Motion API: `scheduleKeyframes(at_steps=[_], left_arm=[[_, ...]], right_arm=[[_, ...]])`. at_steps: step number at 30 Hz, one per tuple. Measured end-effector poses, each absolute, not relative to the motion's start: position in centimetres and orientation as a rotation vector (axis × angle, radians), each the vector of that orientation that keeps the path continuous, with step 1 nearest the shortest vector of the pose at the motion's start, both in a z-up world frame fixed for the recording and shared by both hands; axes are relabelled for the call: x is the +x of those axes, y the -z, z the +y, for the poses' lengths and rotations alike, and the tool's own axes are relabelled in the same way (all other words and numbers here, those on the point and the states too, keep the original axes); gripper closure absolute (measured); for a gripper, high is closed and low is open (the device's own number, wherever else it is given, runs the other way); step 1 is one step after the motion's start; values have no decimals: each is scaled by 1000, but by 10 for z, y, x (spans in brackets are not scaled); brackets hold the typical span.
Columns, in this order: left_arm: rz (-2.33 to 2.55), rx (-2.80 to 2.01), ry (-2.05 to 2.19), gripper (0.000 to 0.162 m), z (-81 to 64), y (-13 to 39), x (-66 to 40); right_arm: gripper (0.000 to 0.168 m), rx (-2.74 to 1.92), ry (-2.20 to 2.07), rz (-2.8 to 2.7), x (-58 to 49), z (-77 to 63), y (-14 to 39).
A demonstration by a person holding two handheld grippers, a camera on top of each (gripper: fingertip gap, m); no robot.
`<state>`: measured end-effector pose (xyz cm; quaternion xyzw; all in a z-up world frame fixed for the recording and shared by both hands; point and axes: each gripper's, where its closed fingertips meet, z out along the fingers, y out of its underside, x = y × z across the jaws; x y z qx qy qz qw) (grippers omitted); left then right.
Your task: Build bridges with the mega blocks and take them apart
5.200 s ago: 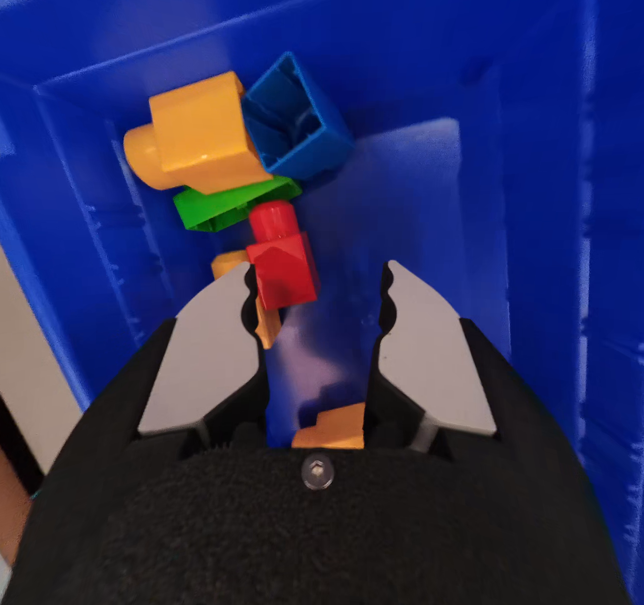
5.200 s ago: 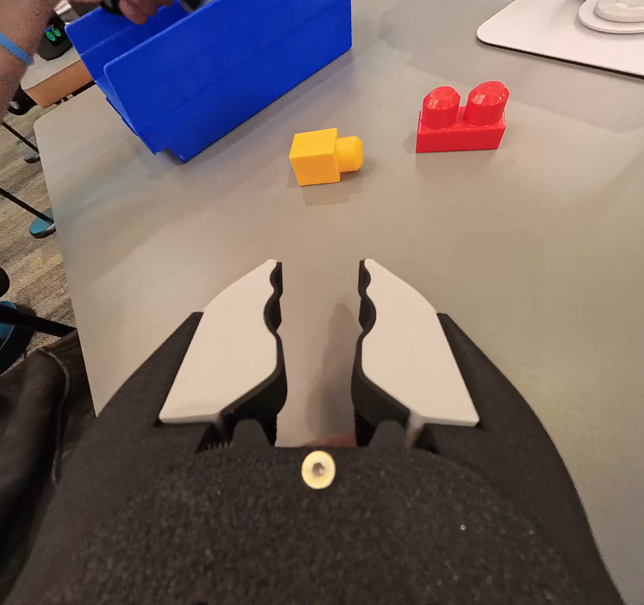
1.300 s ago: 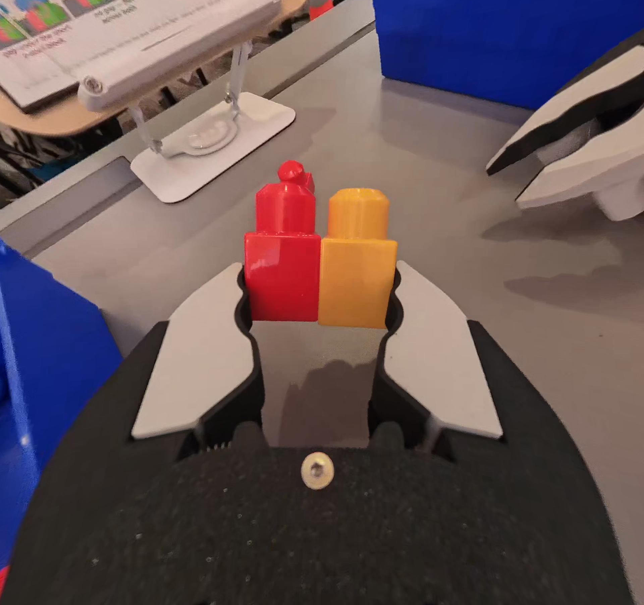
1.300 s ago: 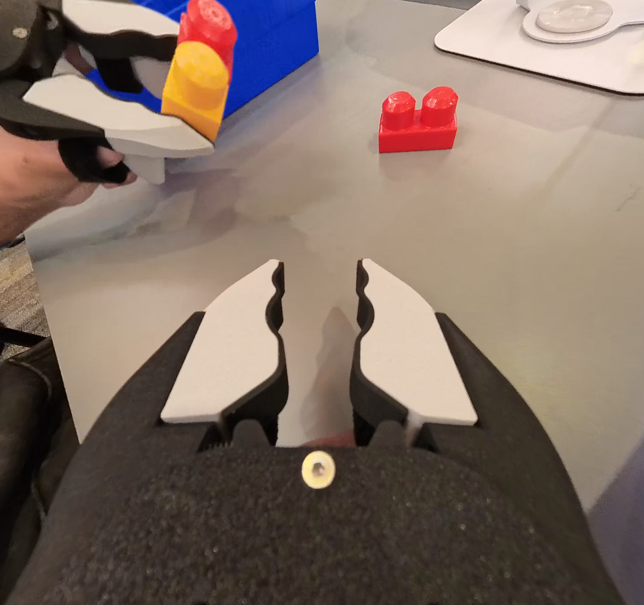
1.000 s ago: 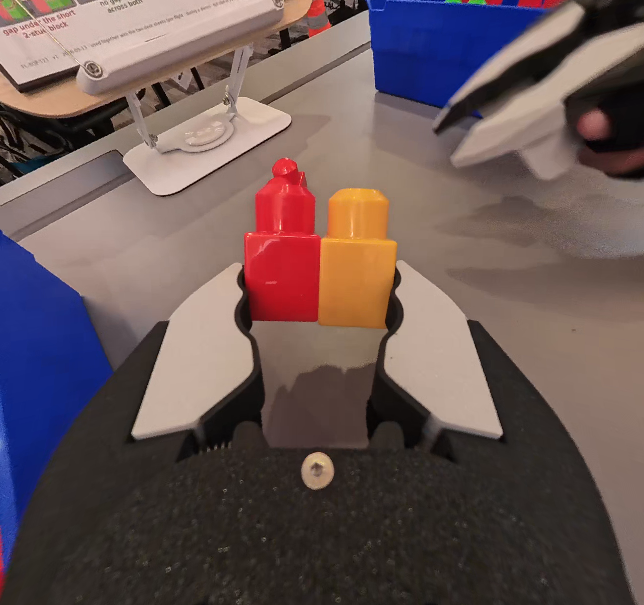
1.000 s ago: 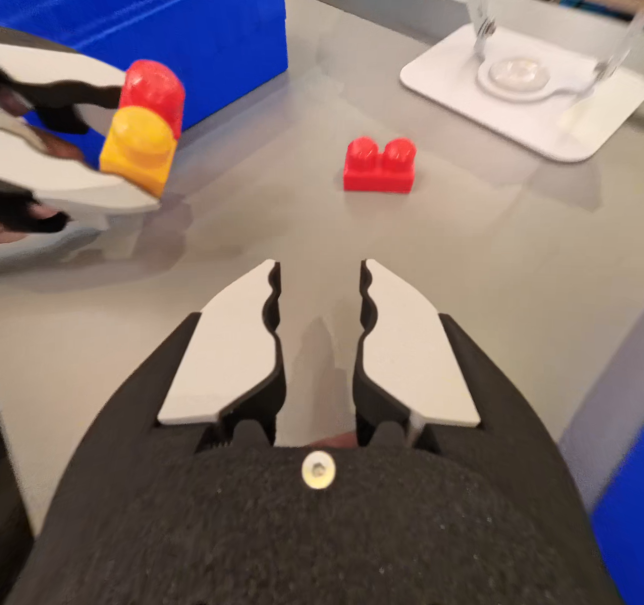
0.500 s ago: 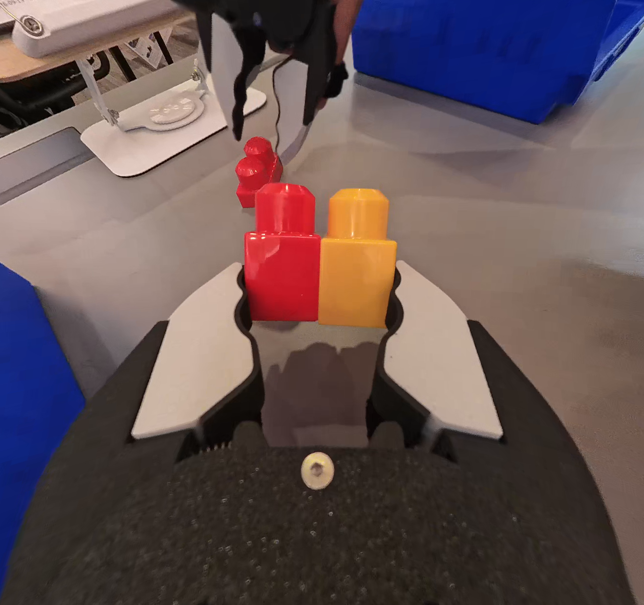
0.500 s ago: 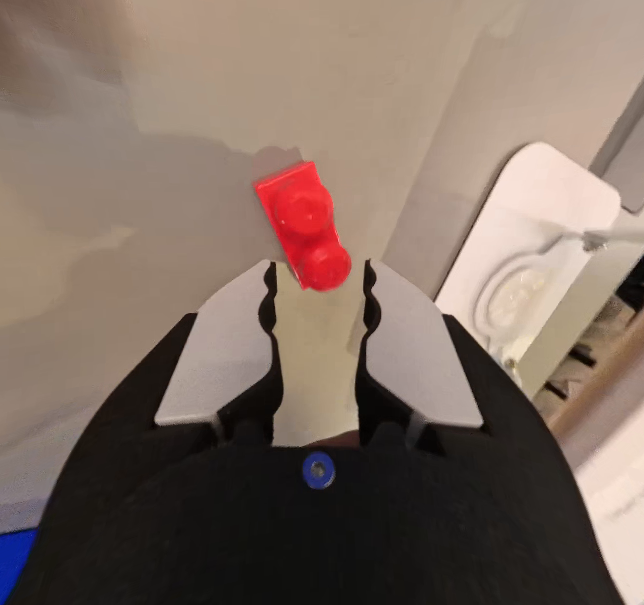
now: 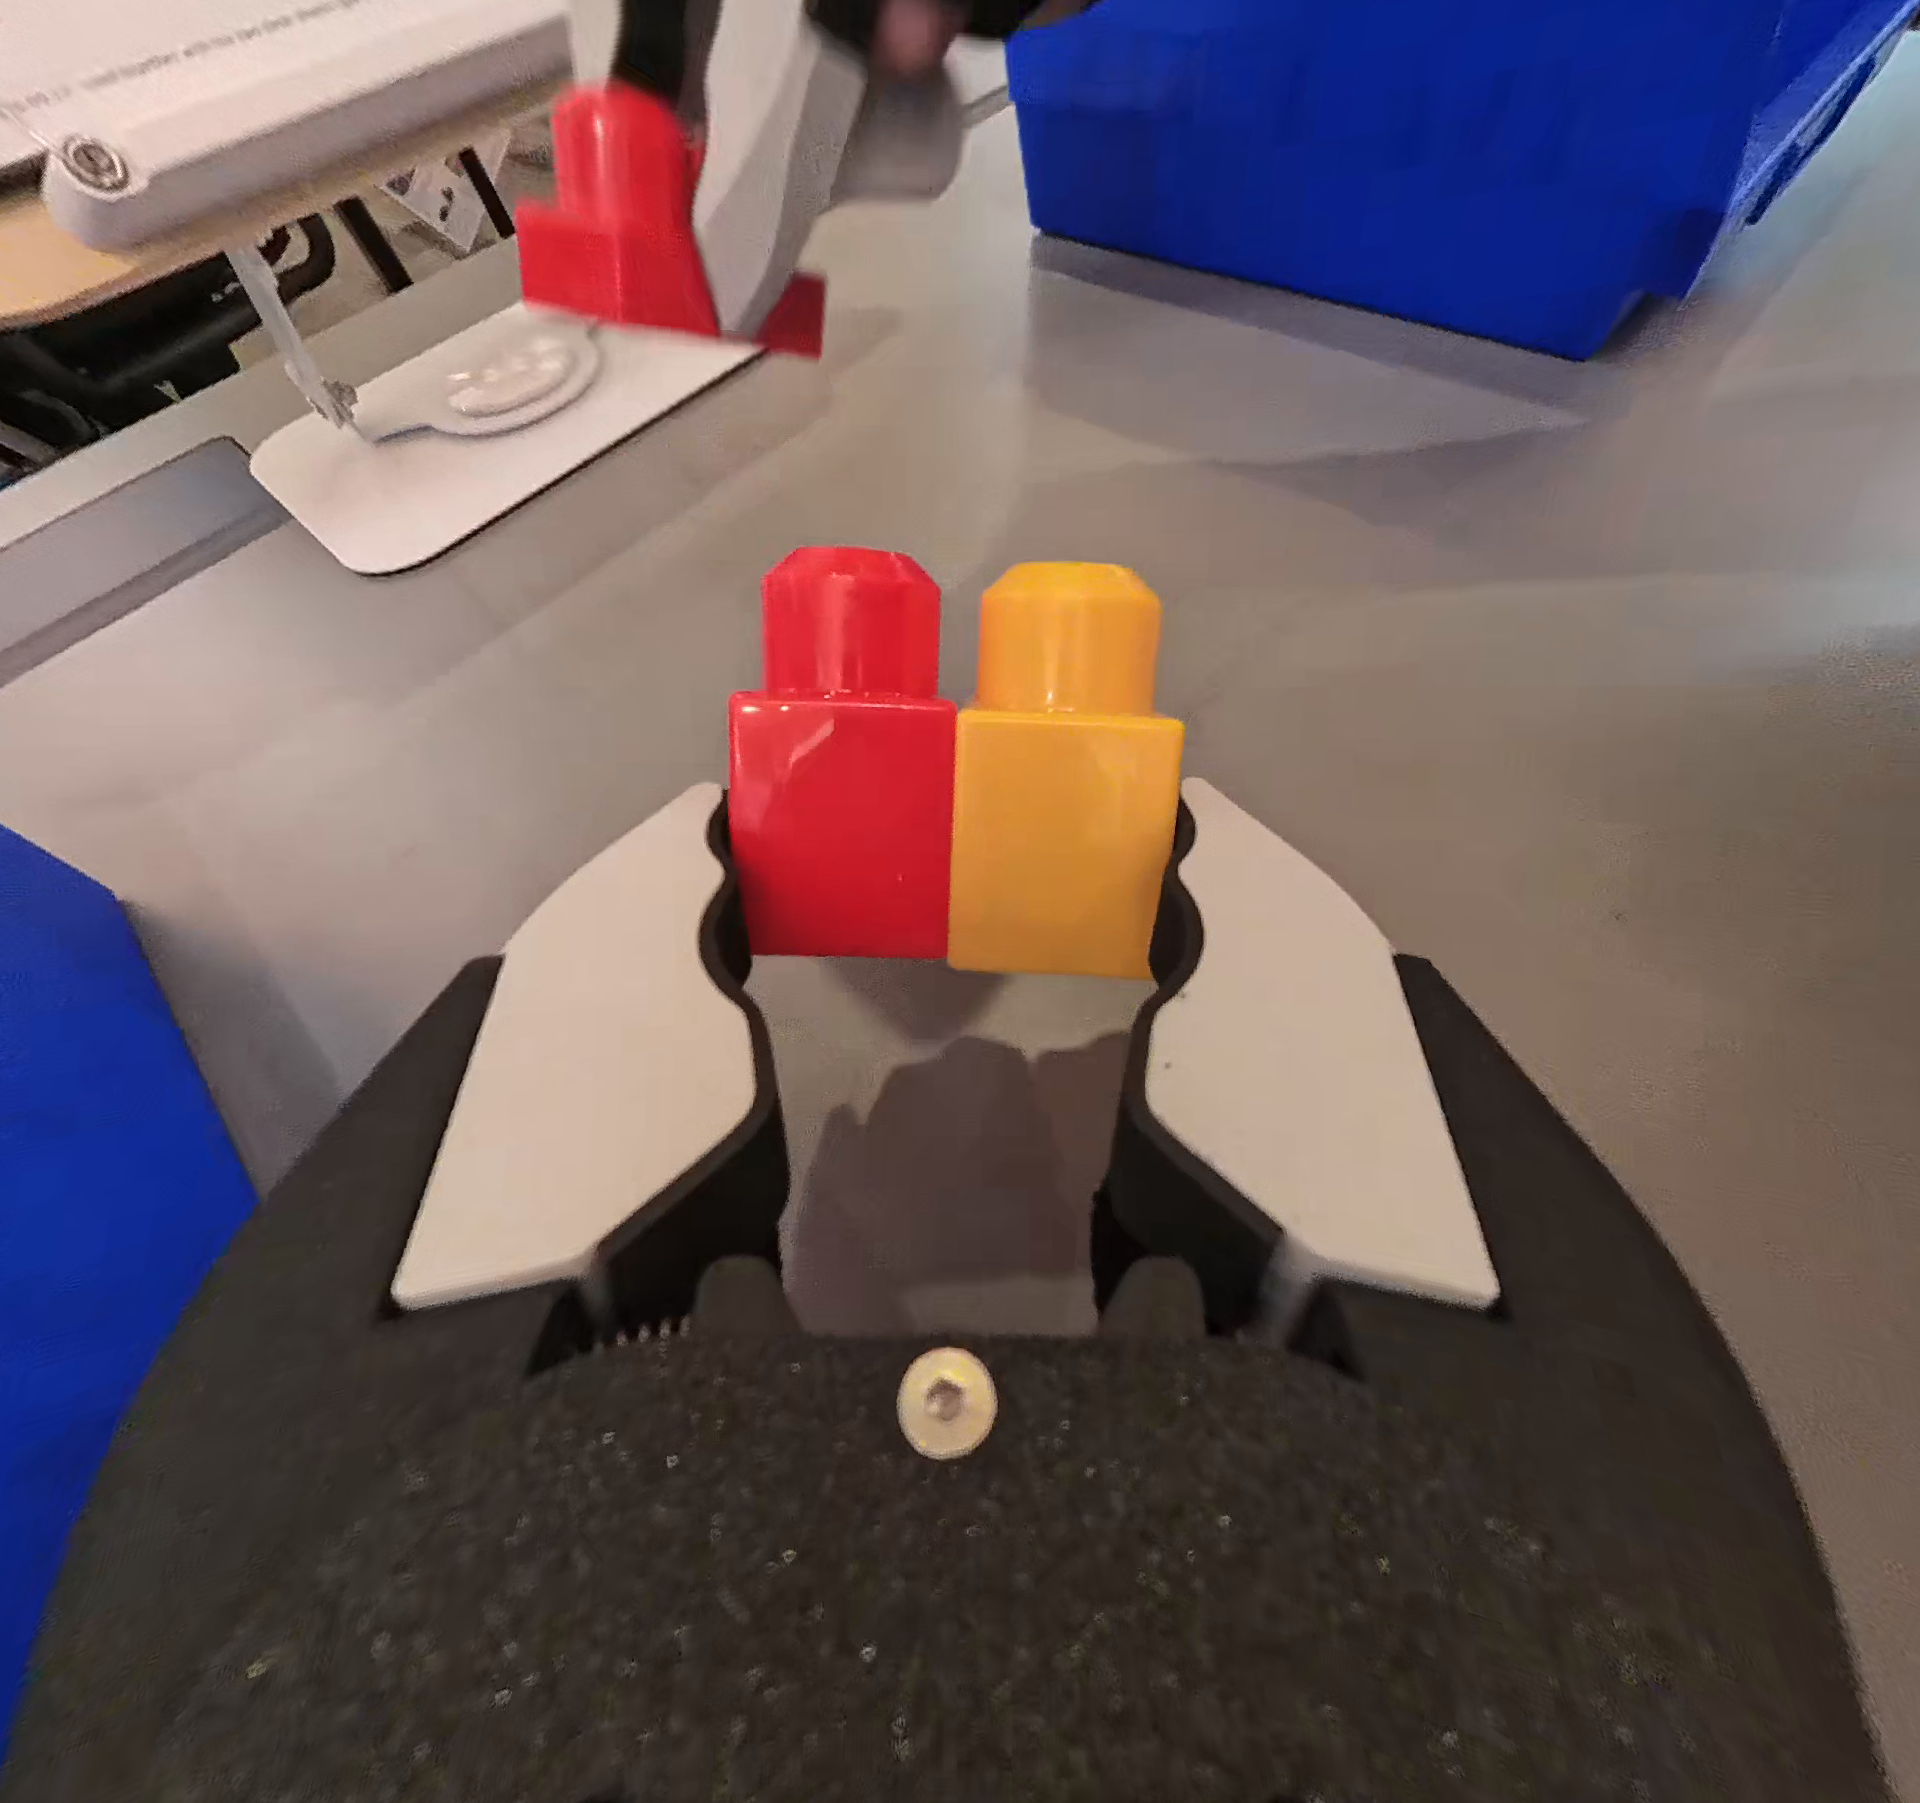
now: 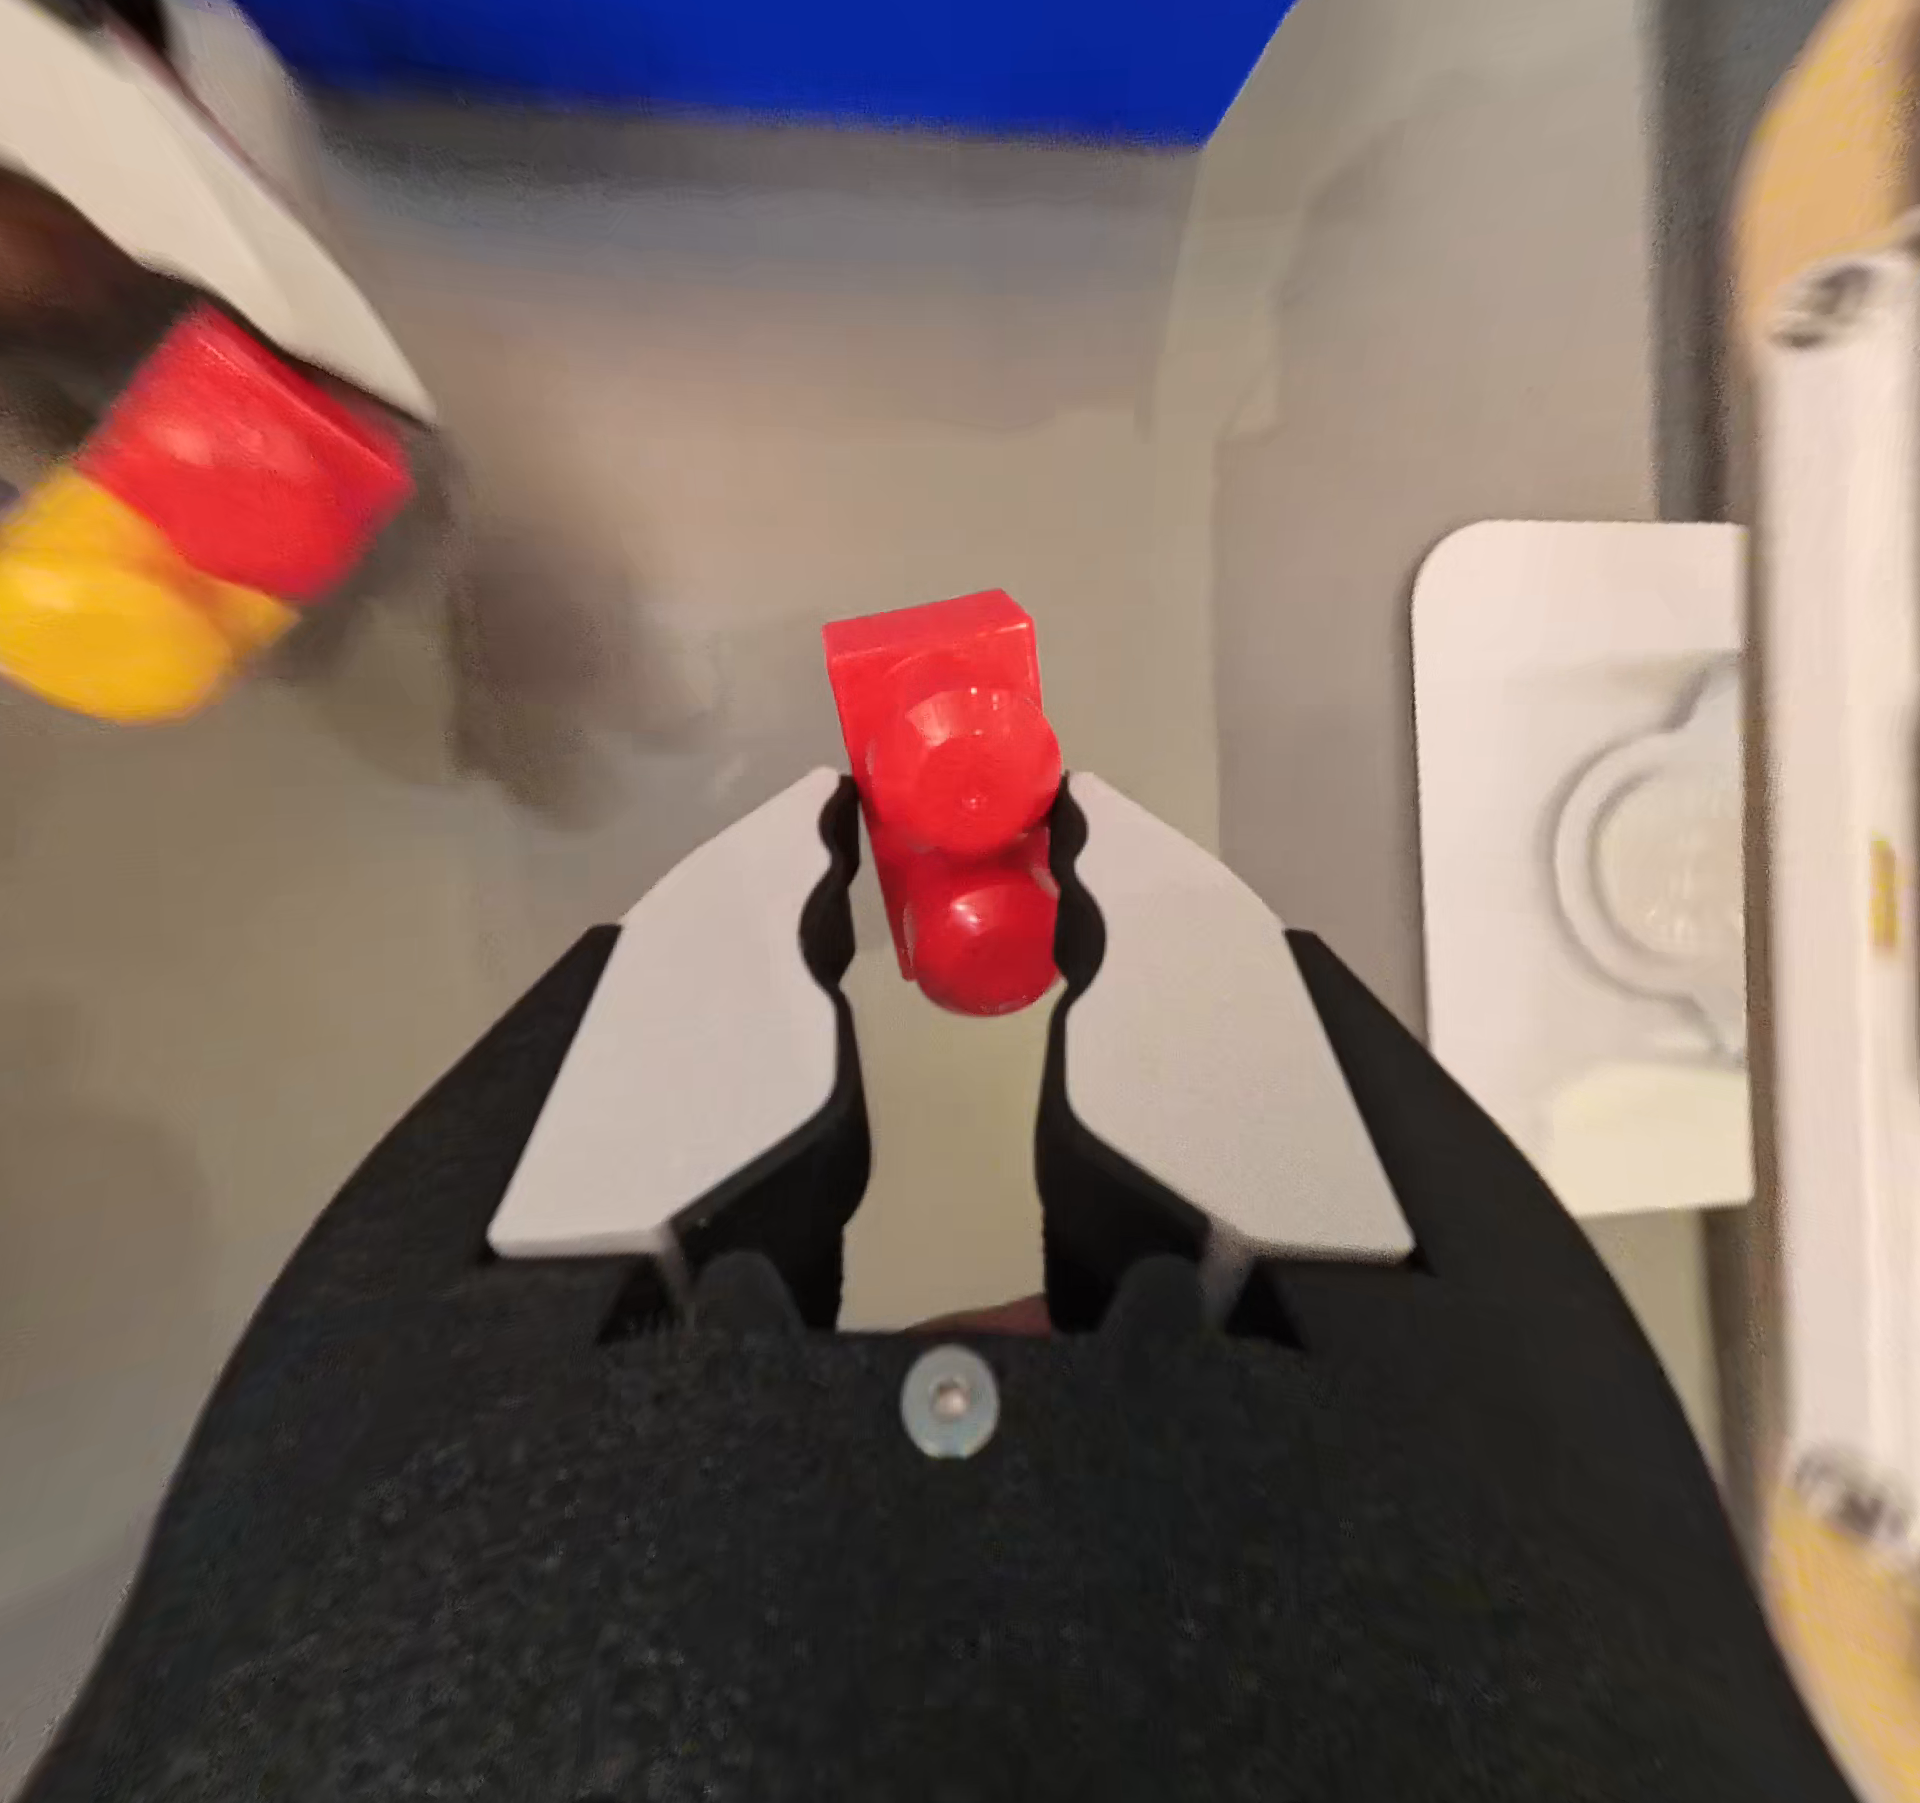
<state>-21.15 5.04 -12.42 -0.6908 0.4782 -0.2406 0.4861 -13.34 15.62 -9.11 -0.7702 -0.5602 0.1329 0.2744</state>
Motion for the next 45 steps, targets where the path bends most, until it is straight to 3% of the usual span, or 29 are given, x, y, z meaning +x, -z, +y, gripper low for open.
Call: scheduleKeyframes(at_steps=[5, 11, 21, 34, 45], left_arm=[[1229, -1596, 530, 86, 44, 115, -206], [1392, -1393, 191, 87, 45, 114, -195], [1571, -1206, -30, 86, 45, 119, -162], [1559, -1136, -138, 87, 46, 127, -160], [1541, -1234, 98, 88, 41, 131, -155]], right_arm=[[133, -2048, -768, -828, -116, 85, 45], [133, -2003, -1181, -385, -108, 27, 51], [133, -2069, -975, -536, -134, 25, 82], [134, -2084, -1080, -542, -145, 28, 109], [134, -2040, -1263, -455, -151, 30, 116]])
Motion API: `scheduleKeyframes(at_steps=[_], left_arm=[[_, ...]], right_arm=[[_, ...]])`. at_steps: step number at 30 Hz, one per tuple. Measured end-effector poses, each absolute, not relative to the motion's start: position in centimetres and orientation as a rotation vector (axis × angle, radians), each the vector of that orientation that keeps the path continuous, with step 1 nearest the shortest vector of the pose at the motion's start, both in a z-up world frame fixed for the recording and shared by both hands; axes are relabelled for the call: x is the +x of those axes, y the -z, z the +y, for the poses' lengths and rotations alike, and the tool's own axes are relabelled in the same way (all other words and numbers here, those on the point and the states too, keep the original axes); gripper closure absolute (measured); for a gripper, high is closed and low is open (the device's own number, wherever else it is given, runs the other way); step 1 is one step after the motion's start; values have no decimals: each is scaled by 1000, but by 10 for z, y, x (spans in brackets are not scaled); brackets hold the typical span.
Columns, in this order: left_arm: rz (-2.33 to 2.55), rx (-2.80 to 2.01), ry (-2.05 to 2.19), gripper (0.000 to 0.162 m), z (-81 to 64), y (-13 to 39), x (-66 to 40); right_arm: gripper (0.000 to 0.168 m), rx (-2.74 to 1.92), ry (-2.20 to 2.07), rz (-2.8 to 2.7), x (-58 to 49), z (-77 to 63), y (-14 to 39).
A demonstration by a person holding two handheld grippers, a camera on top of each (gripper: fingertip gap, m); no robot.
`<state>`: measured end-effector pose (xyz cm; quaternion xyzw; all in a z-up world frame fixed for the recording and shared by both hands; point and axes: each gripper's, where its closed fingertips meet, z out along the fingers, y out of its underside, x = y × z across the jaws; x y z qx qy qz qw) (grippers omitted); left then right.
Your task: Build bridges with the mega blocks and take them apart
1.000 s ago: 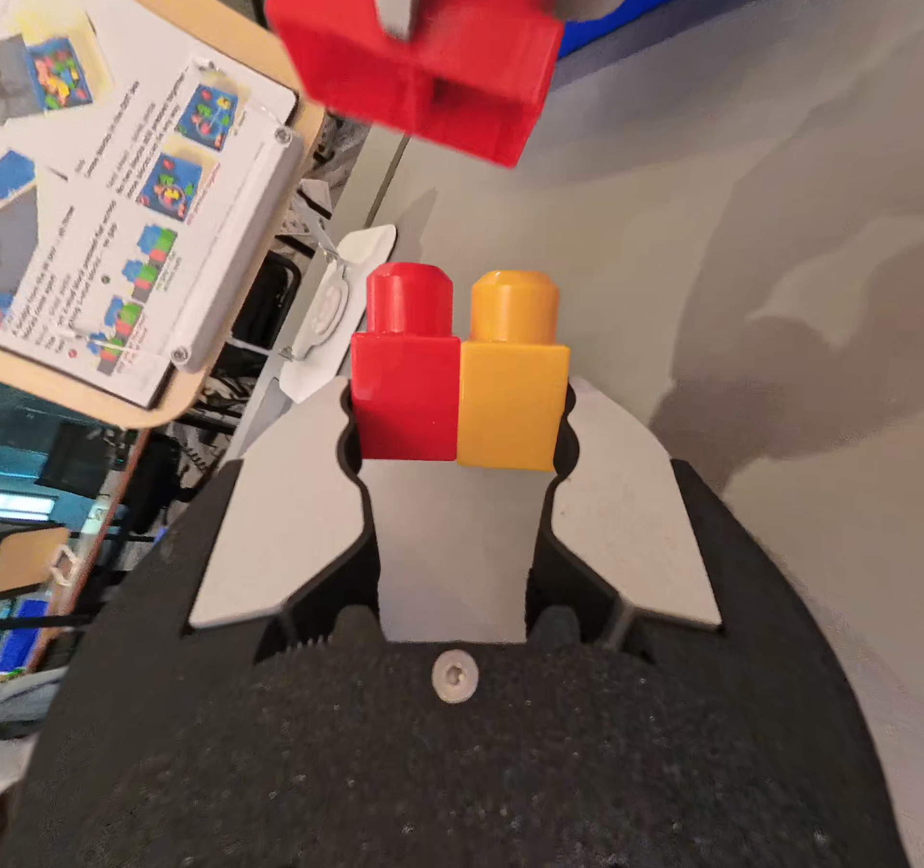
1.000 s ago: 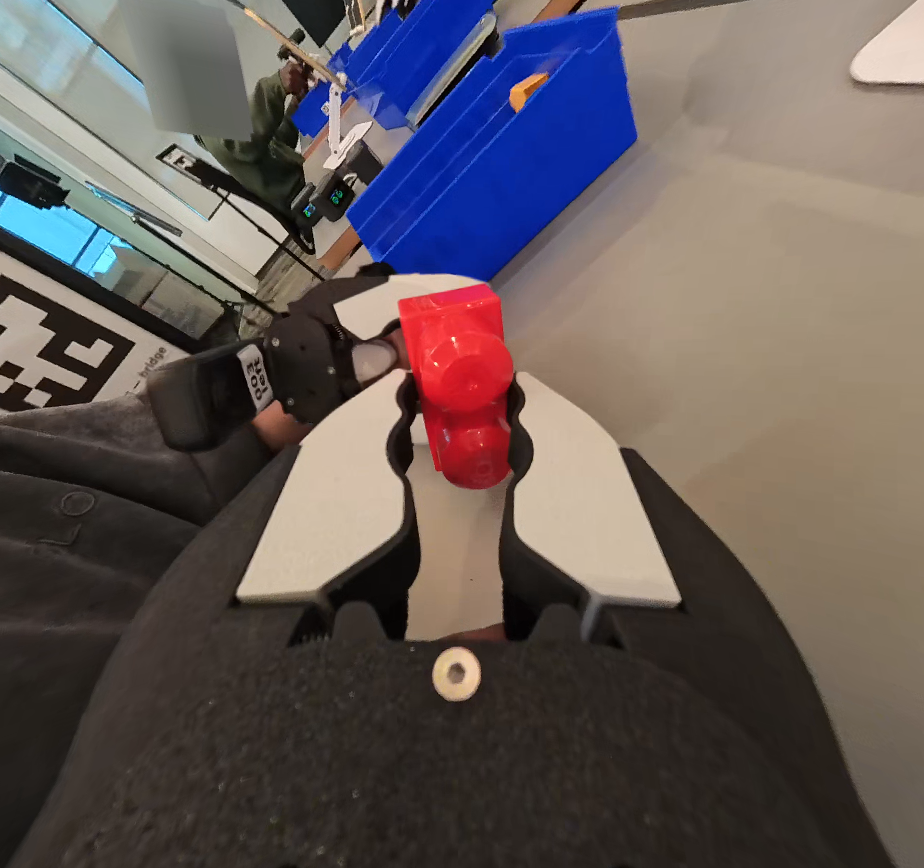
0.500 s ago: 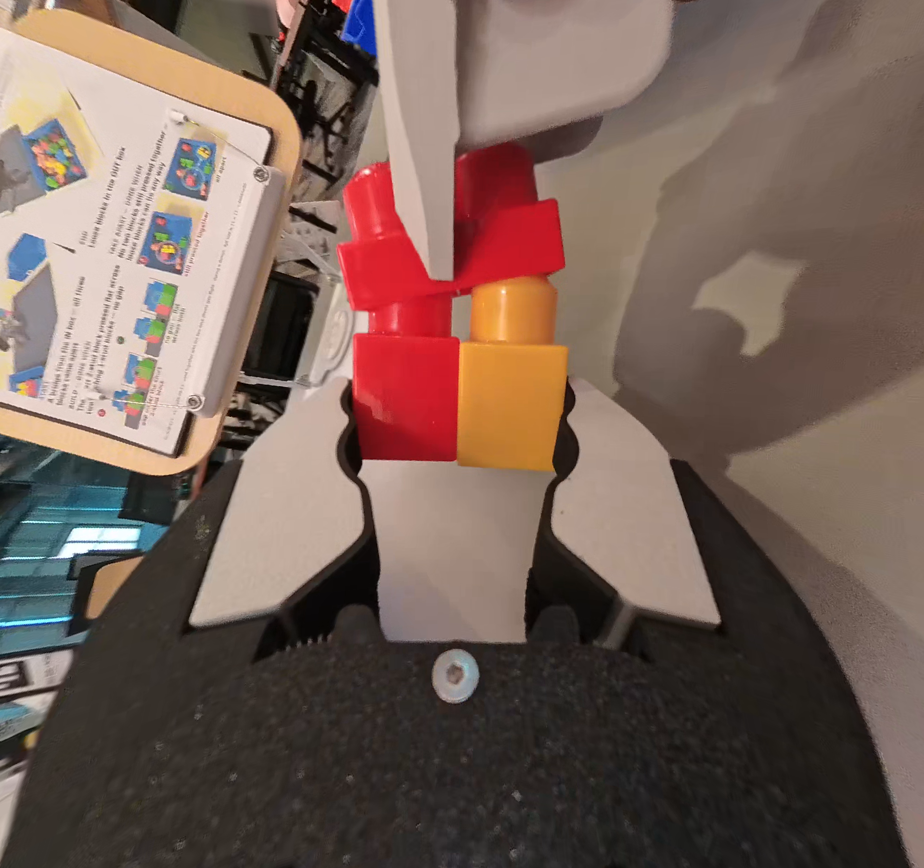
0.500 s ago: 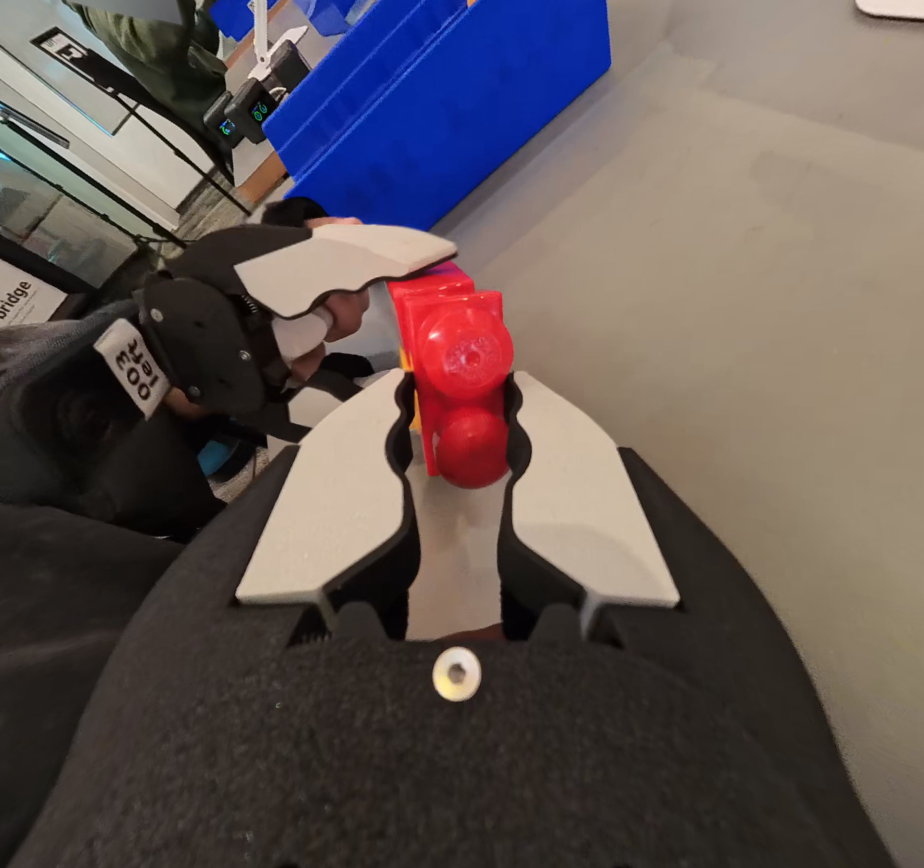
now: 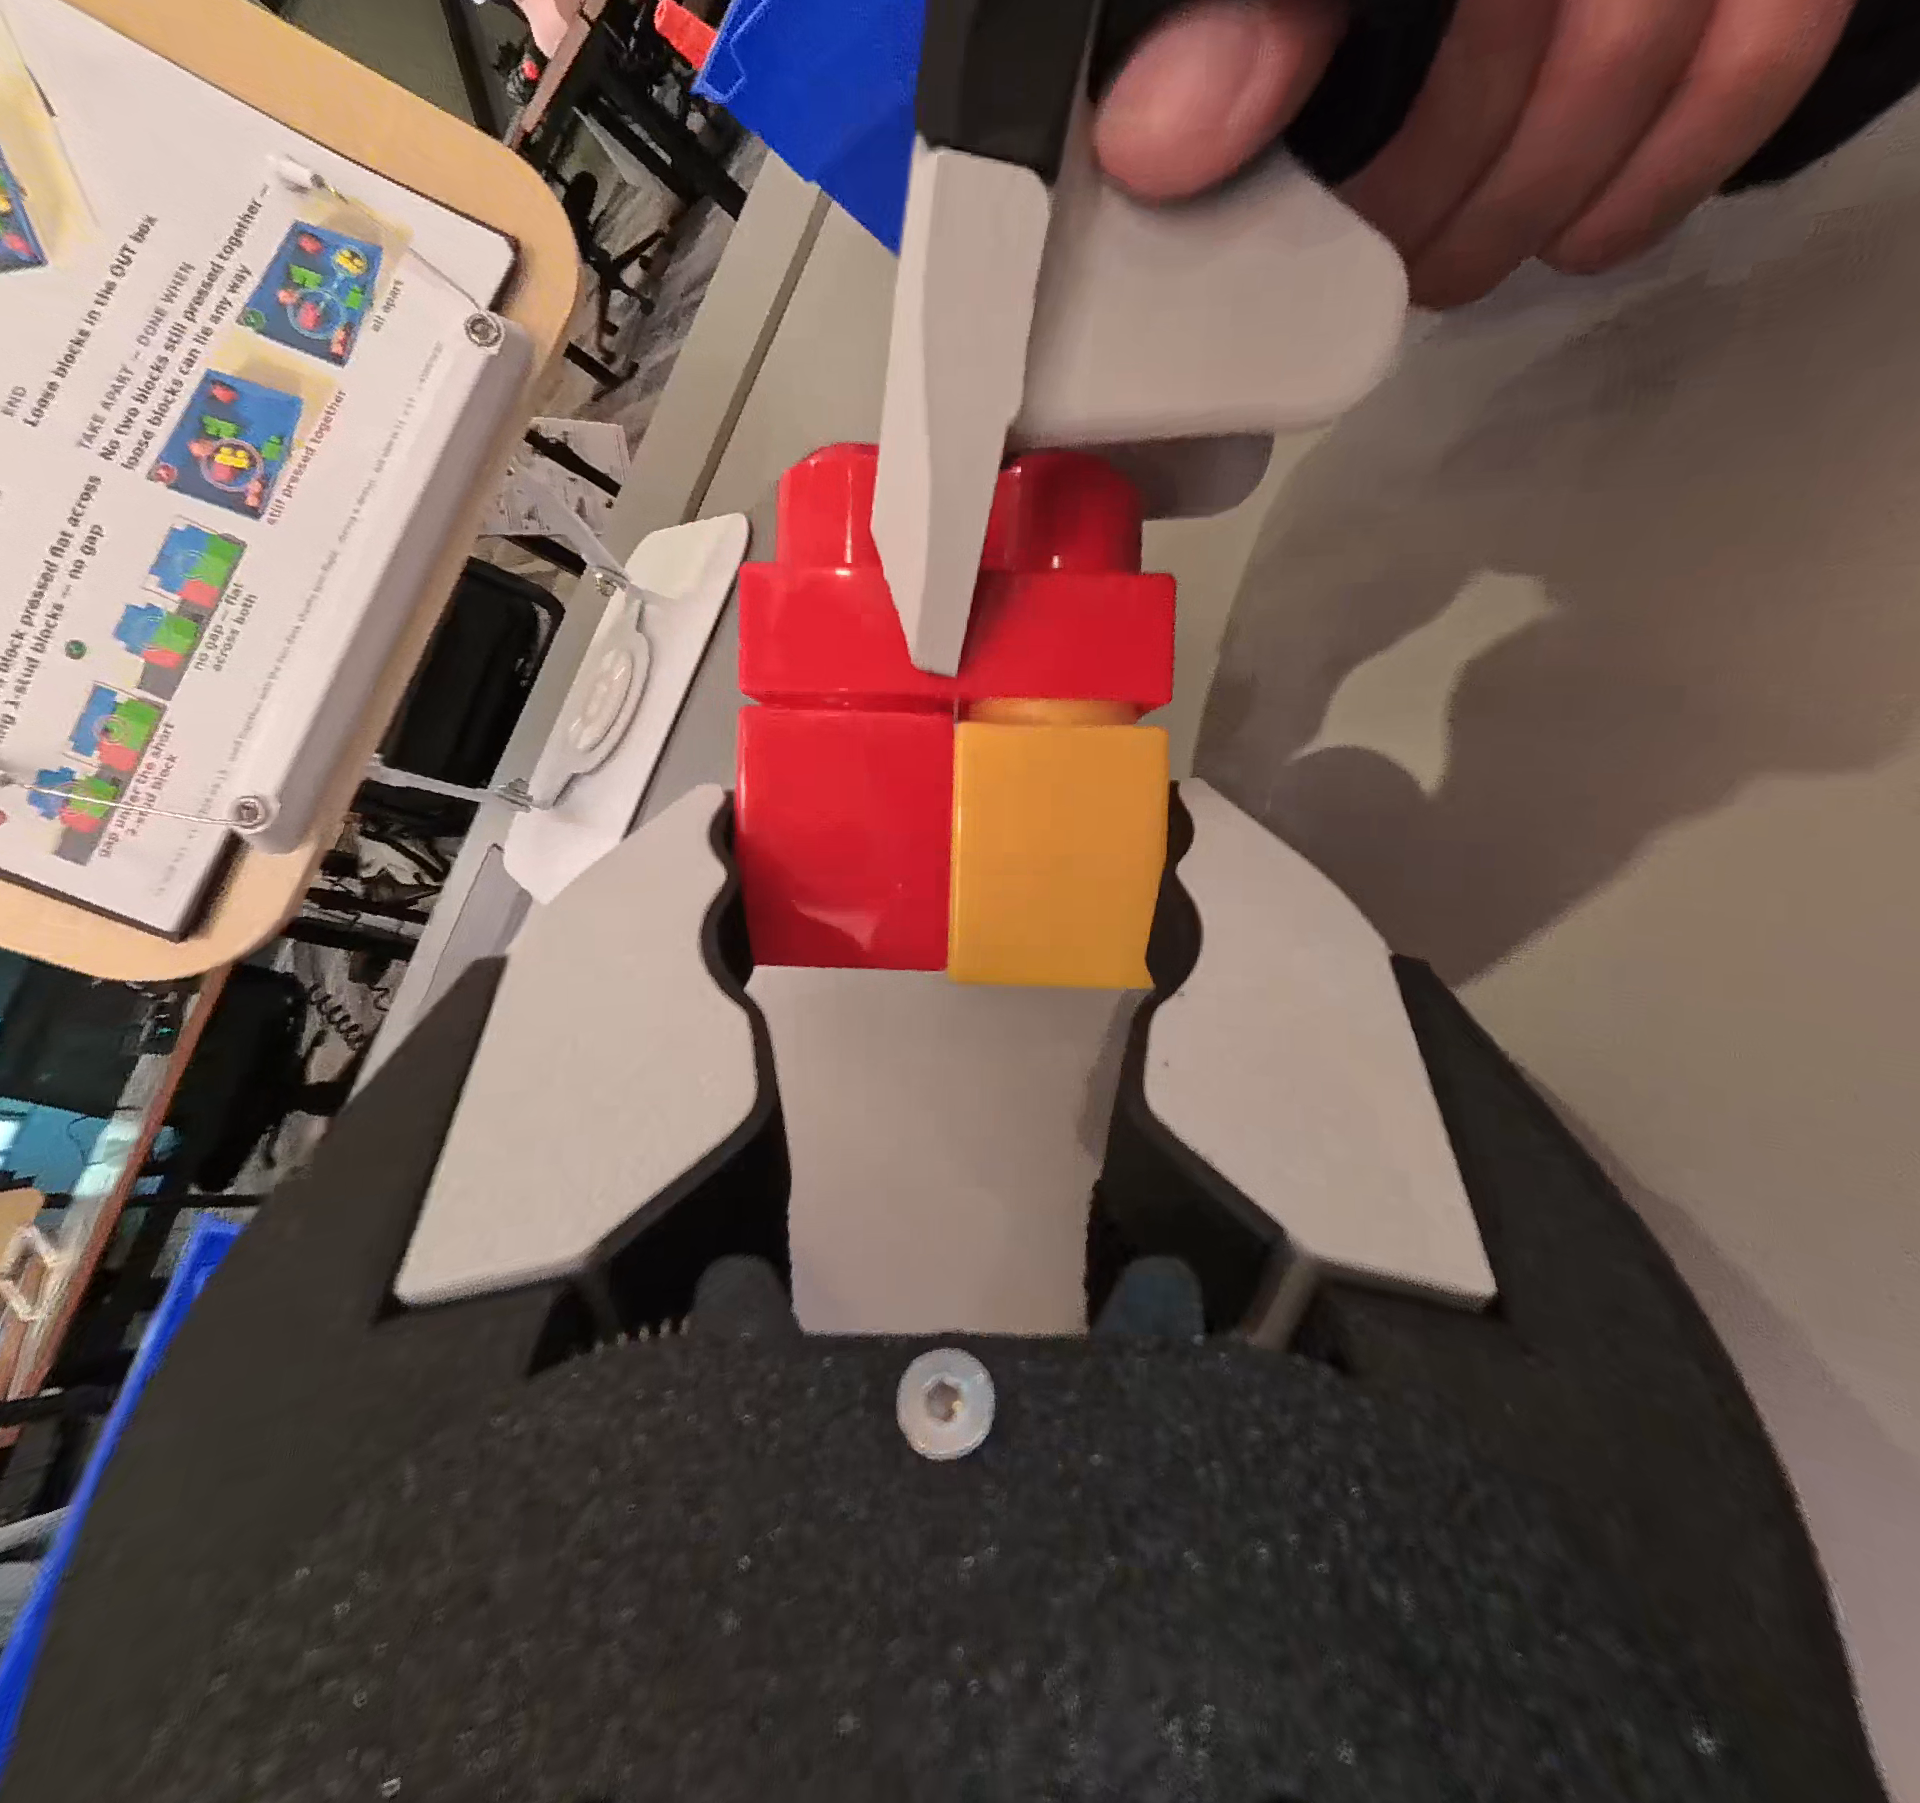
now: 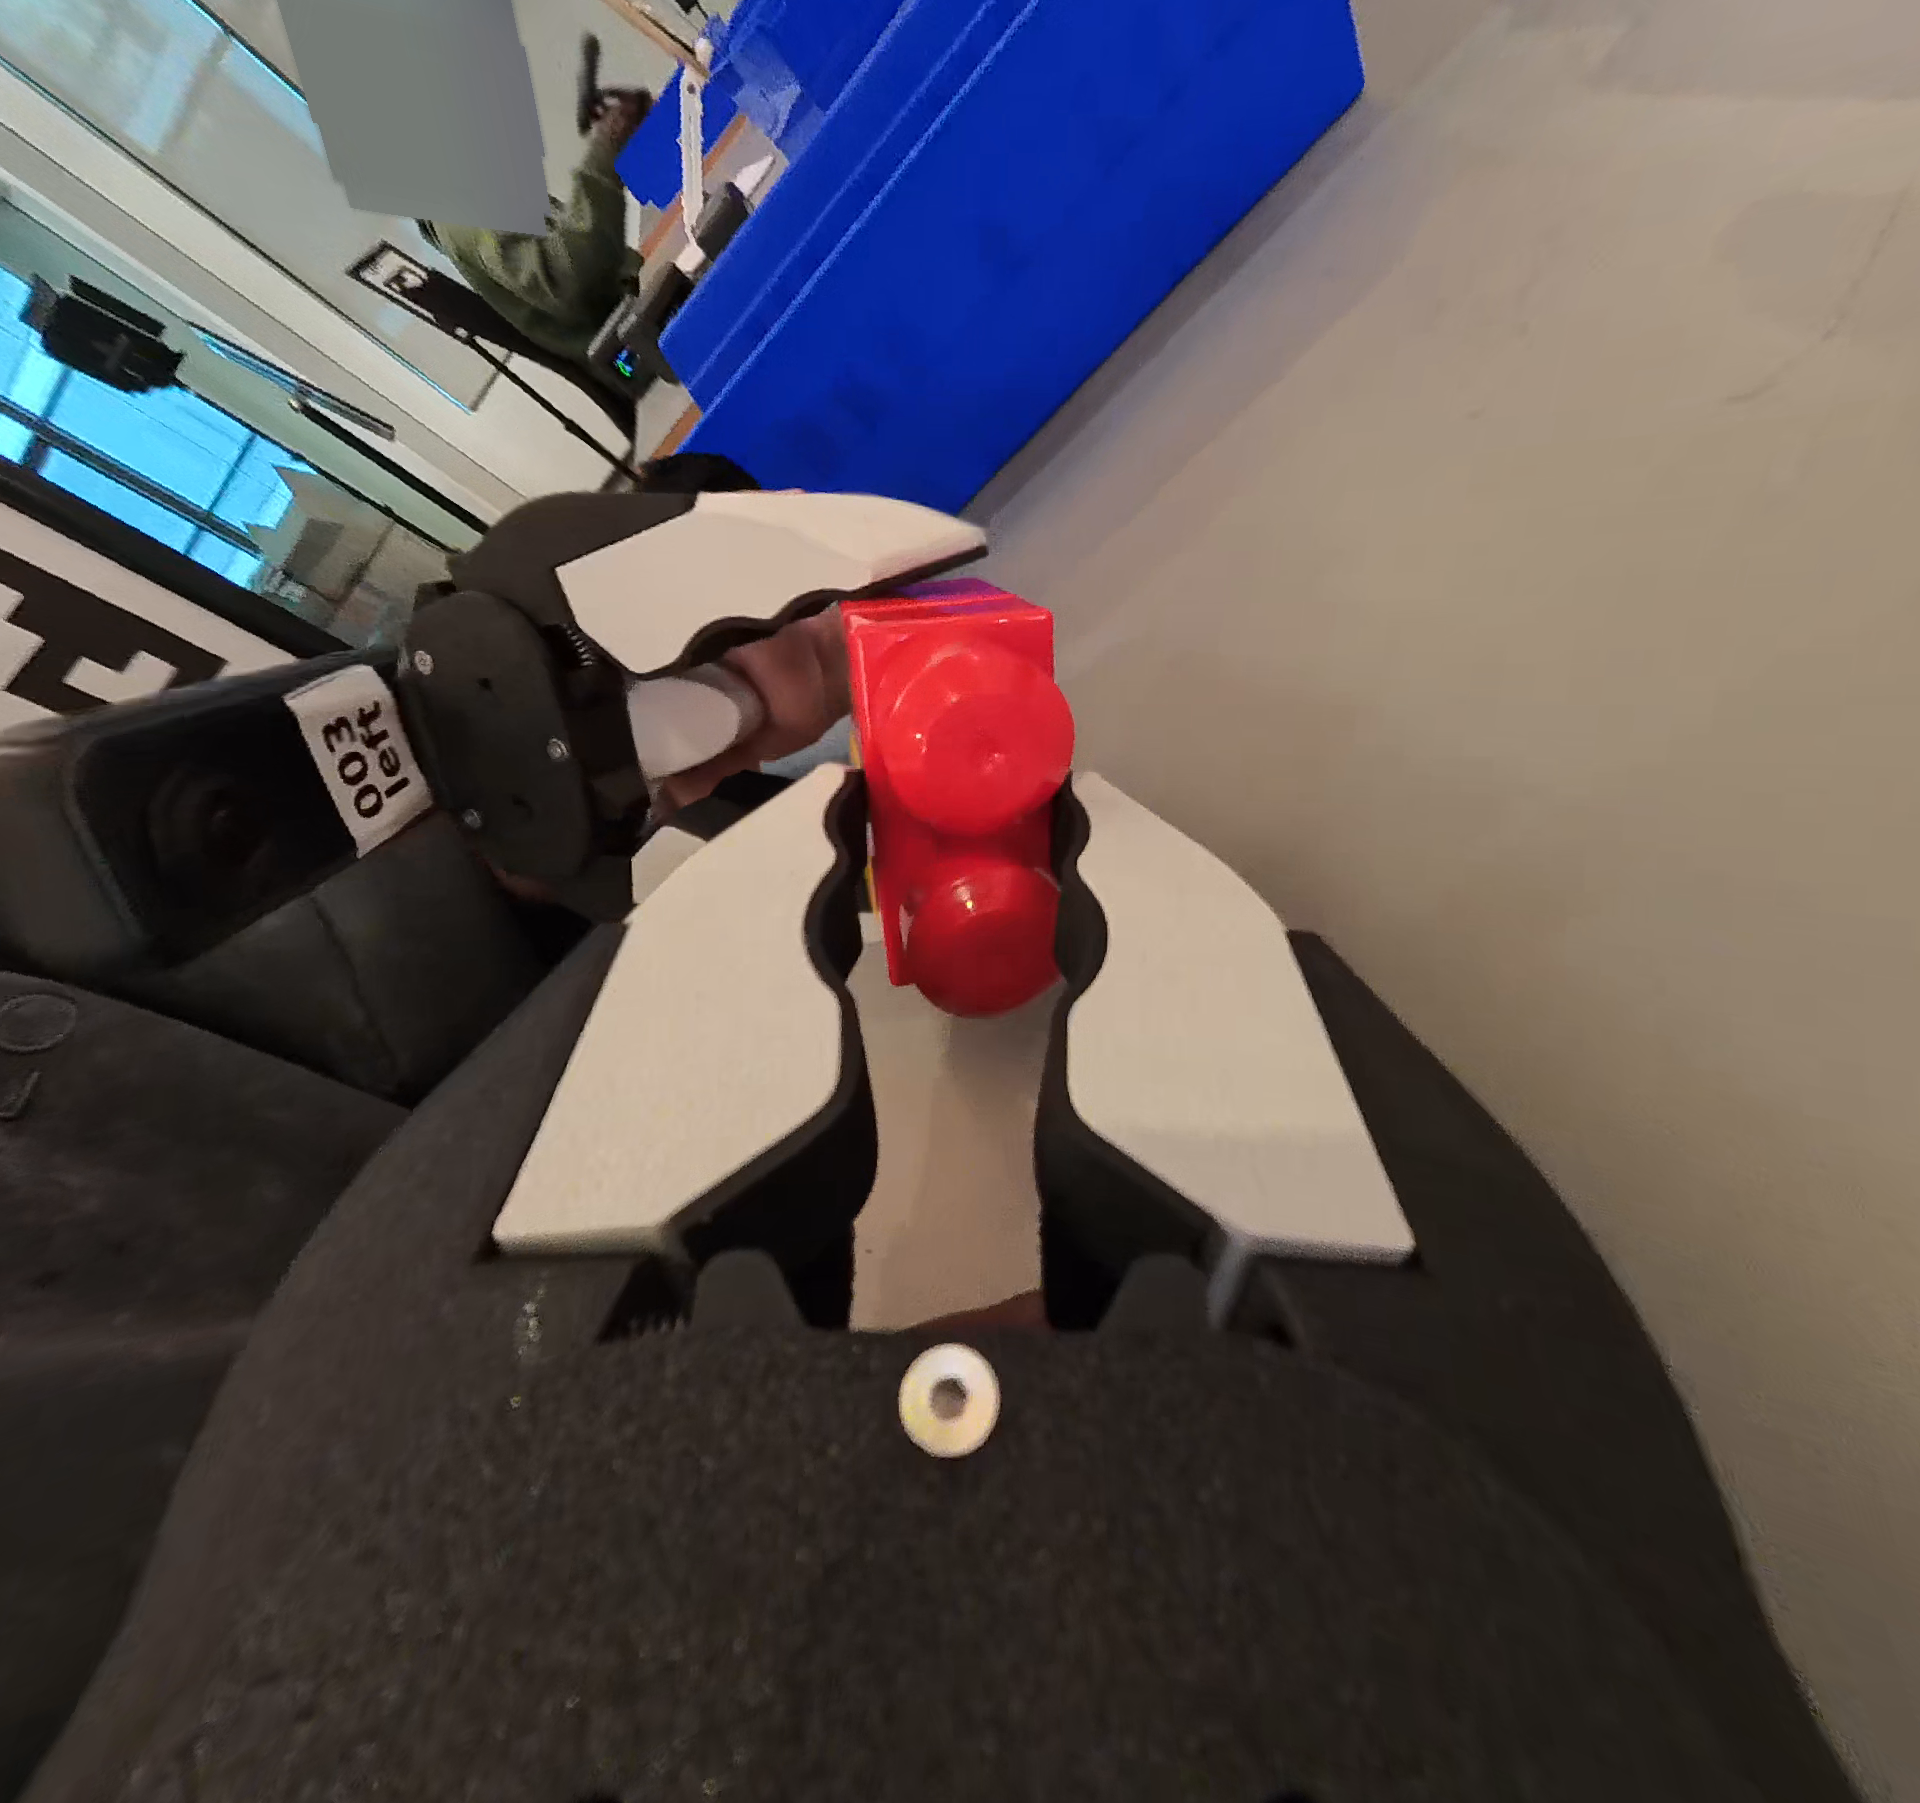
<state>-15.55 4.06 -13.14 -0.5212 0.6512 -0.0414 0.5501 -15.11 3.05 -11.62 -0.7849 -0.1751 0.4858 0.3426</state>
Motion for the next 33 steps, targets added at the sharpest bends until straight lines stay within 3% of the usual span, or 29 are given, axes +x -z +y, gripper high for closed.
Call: scheduleKeyframes(at_steps=[33], left_arm=[[1503, -1243, 117, 87, 43, 124, -155]], right_arm=[[134, -1956, -1291, -409, -153, 36, 113]])
